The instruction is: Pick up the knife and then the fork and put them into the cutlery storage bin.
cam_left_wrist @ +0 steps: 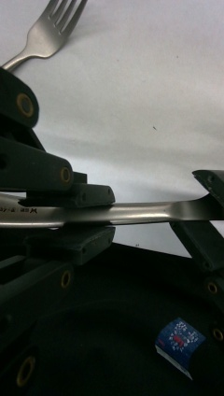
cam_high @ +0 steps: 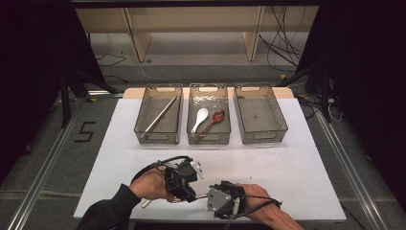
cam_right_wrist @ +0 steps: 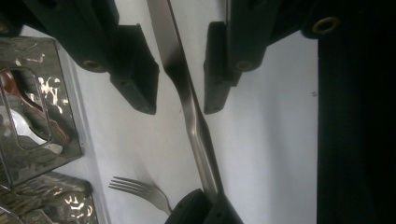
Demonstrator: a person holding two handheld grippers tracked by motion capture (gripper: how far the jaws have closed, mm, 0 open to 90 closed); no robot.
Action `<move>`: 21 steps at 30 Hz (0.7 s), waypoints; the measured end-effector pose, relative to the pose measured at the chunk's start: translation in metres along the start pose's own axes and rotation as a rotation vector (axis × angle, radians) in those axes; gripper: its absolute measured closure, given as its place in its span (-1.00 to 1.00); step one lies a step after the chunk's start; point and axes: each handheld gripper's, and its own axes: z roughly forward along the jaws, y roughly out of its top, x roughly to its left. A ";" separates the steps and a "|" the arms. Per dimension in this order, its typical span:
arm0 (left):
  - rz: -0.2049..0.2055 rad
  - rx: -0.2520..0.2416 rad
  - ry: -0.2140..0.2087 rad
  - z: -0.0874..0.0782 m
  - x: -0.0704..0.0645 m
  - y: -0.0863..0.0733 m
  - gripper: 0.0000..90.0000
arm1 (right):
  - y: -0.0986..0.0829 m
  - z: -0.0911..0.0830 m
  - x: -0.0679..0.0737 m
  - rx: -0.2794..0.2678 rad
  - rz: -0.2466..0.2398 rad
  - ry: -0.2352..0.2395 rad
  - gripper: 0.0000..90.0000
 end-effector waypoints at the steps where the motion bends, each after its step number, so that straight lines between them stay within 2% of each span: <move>1: -0.006 -0.005 -0.003 0.000 0.000 0.000 0.74 | 0.000 0.000 0.000 0.005 -0.018 -0.003 0.54; 4: -0.005 -0.004 -0.010 0.001 0.000 0.000 0.74 | 0.000 0.001 0.001 0.000 -0.036 0.004 0.68; 8: 0.005 -0.017 -0.018 -0.002 0.000 0.000 0.79 | 0.000 -0.001 0.006 -0.004 -0.140 -0.001 0.91; 9: -0.008 -0.027 -0.027 -0.003 -0.001 0.000 0.78 | 0.000 -0.001 0.007 -0.006 -0.155 0.013 0.95; 11: -0.002 -0.019 -0.038 -0.004 -0.001 -0.001 0.77 | -0.001 0.000 0.008 -0.012 -0.172 0.019 0.97; 14: -0.028 -0.034 -0.040 -0.004 0.001 -0.001 0.73 | -0.001 -0.002 0.008 -0.016 -0.193 0.018 0.98; 16: -0.046 -0.057 -0.020 -0.008 0.001 -0.002 0.61 | -0.002 -0.003 0.006 -0.011 -0.188 0.013 0.98; 18: -0.060 -0.081 0.017 -0.015 0.003 -0.004 0.34 | -0.004 -0.003 0.005 -0.002 -0.172 0.011 0.98; 21: -0.090 -0.126 0.052 -0.026 0.006 -0.009 0.12 | -0.007 -0.005 0.002 0.000 -0.161 0.006 0.98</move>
